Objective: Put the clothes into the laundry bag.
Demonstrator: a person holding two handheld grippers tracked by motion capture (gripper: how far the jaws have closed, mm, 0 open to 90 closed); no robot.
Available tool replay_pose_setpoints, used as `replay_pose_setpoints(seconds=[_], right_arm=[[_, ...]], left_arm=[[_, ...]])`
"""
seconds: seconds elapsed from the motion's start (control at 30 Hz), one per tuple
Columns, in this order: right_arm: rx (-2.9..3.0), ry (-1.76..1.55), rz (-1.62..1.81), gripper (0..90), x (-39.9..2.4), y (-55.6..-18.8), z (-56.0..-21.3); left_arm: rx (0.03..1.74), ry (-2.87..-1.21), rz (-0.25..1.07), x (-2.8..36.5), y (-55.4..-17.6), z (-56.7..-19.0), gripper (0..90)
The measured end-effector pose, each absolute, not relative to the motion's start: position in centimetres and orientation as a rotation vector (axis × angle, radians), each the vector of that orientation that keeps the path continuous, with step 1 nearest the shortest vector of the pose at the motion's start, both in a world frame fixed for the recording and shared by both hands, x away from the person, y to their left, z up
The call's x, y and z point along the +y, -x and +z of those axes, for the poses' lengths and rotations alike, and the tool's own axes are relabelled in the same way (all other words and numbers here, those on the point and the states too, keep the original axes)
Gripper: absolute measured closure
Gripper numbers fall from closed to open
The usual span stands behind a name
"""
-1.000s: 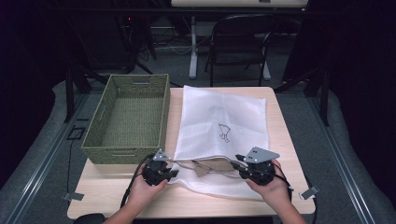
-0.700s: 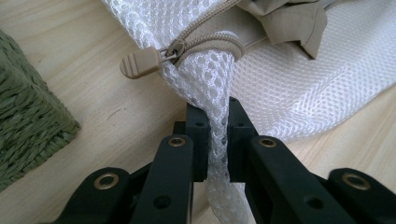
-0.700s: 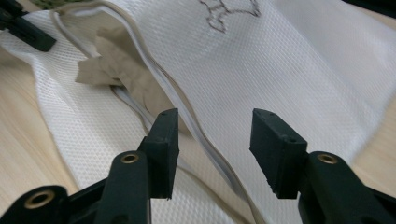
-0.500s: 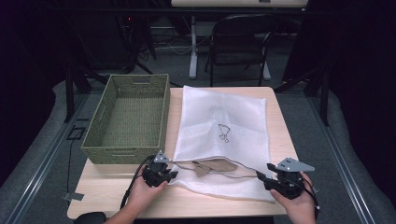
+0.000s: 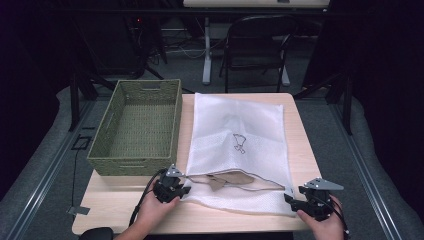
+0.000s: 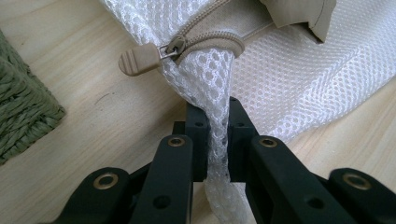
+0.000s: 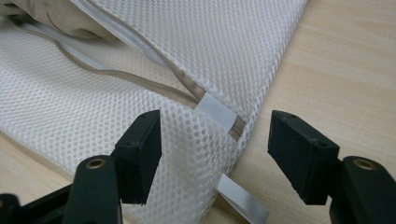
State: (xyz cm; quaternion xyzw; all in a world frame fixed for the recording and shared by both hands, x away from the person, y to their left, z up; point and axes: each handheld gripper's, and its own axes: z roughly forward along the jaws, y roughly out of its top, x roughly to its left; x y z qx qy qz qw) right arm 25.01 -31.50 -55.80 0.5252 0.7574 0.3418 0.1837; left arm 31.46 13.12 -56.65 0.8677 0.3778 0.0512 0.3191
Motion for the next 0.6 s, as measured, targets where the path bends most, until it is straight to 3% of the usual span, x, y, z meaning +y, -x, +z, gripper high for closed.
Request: replay_pose_setpoints(seconds=[0.6], right_arm=[[2.172, -1.57, 0.979, 33.2, -31.7, -25.4, -57.1]], left_arm=[[0.988, -2.283, 0.142, 13.1, -31.5, -56.7, 83.1]])
